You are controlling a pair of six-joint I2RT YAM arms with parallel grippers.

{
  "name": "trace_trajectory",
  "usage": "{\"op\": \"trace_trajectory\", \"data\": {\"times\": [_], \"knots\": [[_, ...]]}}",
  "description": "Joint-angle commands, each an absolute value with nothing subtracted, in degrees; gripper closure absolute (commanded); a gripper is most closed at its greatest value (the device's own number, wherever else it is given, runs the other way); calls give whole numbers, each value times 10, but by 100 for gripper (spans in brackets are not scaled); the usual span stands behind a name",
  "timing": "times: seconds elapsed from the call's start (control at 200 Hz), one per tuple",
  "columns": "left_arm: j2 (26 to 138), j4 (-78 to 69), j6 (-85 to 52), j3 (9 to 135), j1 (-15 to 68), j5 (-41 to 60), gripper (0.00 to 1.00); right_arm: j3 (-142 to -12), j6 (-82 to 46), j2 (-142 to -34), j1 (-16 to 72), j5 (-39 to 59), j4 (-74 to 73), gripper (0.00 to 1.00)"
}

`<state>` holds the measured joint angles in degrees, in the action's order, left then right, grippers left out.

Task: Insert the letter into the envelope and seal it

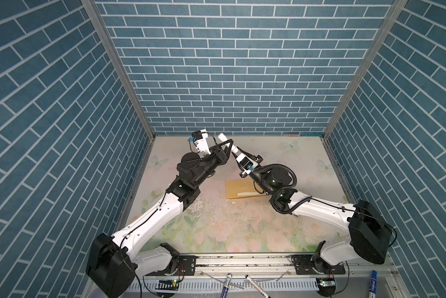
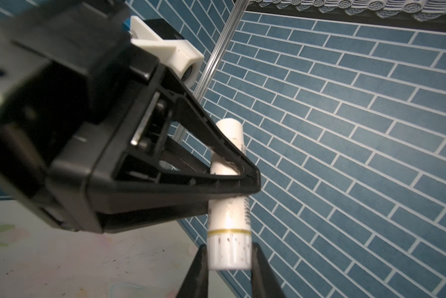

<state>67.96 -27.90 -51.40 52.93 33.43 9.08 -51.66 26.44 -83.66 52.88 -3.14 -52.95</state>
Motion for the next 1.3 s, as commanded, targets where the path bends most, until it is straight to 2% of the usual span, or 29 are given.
{"op": "trace_trajectory", "data": {"times": [0.0,0.21,0.325,0.425,0.545,0.62,0.865,1.02,1.11,1.19,1.215,1.235,1.295], "knots": [[685,-286,-482,538,336,112,100,-569,131,-801,502,45,-479,96],[683,-340,-445,524,336,145,100,-612,-211,-805,386,319,-470,100],[686,-365,-433,525,336,171,100,-645,-352,-829,352,423,-489,100],[689,-381,-424,526,336,191,100,-659,-468,-861,334,475,-558,100],[688,-387,-415,526,336,204,100,-669,-594,-903,318,490,-661,100],[687,-389,-414,526,336,205,100,-674,-632,-920,315,494,-692,100],[689,-390,-414,526,336,204,100,-685,-645,-932,314,504,-686,100],[693,-371,-441,532,336,178,100,-670,-599,-921,314,498,-677,100],[697,-356,-478,539,336,159,100,-655,-514,-896,316,491,-626,85],[696,-354,-507,540,336,147,100,-627,-400,-856,321,471,-567,64],[696,-351,-516,540,336,144,100,-615,-357,-841,323,461,-550,57],[696,-349,-522,541,335,142,100,-603,-313,-825,326,449,-534,46],[693,-344,-529,543,335,137,100,-572,-196,-784,339,404,-482,30]]}}
